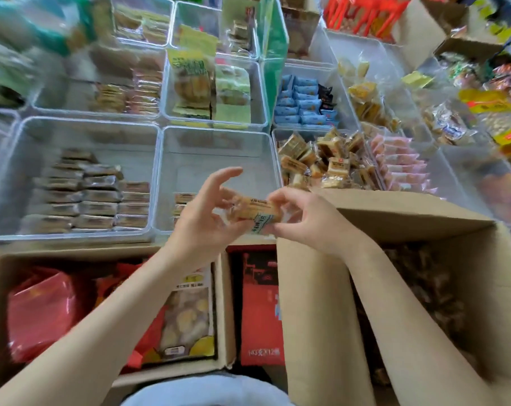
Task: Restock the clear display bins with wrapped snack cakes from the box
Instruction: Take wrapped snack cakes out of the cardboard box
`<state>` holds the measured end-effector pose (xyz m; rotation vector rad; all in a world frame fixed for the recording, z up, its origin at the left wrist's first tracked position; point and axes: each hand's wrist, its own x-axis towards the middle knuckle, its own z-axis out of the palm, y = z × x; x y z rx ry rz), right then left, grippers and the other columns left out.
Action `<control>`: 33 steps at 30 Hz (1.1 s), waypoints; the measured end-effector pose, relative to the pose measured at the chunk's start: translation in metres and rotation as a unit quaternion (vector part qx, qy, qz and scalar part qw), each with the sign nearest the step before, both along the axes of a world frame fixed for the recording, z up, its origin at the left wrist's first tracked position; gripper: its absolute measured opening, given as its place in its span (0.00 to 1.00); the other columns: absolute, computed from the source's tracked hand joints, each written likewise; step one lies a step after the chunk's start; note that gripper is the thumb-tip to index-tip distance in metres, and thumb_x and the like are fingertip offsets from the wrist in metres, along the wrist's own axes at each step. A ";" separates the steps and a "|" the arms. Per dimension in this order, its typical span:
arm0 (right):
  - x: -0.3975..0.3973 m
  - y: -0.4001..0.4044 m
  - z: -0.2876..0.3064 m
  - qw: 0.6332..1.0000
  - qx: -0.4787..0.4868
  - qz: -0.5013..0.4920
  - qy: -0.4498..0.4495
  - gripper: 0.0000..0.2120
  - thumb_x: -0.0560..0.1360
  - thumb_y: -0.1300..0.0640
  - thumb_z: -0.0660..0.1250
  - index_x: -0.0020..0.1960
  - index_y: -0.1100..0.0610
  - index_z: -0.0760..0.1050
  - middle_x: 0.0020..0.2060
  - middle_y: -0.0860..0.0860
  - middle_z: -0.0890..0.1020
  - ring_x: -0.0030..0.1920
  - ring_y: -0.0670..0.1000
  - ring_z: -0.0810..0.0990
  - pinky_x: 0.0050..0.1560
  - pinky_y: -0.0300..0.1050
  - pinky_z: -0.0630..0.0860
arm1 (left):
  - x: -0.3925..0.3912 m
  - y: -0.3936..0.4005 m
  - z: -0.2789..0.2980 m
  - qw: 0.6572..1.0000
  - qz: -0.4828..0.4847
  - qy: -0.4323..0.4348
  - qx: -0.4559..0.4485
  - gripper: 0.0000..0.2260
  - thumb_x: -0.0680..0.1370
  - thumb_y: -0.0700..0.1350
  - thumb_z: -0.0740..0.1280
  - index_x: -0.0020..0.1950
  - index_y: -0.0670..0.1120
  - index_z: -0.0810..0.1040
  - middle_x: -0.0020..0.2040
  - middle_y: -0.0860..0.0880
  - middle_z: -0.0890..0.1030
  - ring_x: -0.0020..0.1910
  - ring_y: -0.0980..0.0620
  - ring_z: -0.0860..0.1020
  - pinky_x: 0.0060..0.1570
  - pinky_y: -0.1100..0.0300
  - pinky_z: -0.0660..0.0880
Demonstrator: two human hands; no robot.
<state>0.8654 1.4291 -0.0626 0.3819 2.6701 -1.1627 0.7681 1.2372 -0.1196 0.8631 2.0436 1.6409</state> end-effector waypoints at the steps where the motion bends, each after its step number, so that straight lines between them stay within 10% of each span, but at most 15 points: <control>1: -0.012 -0.010 -0.005 1.000 0.008 0.016 -0.012 0.17 0.74 0.50 0.75 0.61 0.47 0.77 0.48 0.40 0.80 0.46 0.38 0.76 0.47 0.36 0.74 | -0.010 -0.010 -0.006 1.000 0.000 0.012 -0.021 0.35 0.72 0.37 0.78 0.71 0.60 0.67 0.49 0.60 0.80 0.47 0.57 0.79 0.43 0.56 0.77; 11: -0.146 -0.046 -0.101 0.980 0.192 -0.050 0.030 0.16 0.75 0.60 0.71 0.62 0.57 0.78 0.54 0.53 0.79 0.51 0.53 0.77 0.50 0.41 0.69 | -0.121 -0.104 -0.135 0.892 0.052 0.217 -0.393 0.40 0.76 0.70 0.55 0.80 0.43 0.62 0.72 0.41 0.72 0.69 0.40 0.72 0.64 0.44 0.71; 26: -0.250 -0.093 -0.227 0.903 0.377 0.046 -0.200 0.16 0.78 0.62 0.59 0.64 0.57 0.75 0.62 0.58 0.72 0.65 0.61 0.71 0.61 0.53 0.71 | -0.123 -0.108 -0.157 0.861 0.019 0.283 -0.423 0.37 0.77 0.67 0.54 0.77 0.43 0.67 0.57 0.44 0.81 0.50 0.45 0.78 0.38 0.52 0.76; 33: -0.223 -0.116 -0.232 0.919 0.339 0.073 -0.189 0.29 0.84 0.49 0.53 0.81 0.51 0.48 0.69 0.59 0.68 0.68 0.60 0.65 0.65 0.58 0.67 | -0.122 -0.107 -0.156 0.862 0.027 0.277 -0.424 0.37 0.77 0.67 0.54 0.77 0.43 0.67 0.53 0.45 0.82 0.49 0.45 0.78 0.38 0.53 0.75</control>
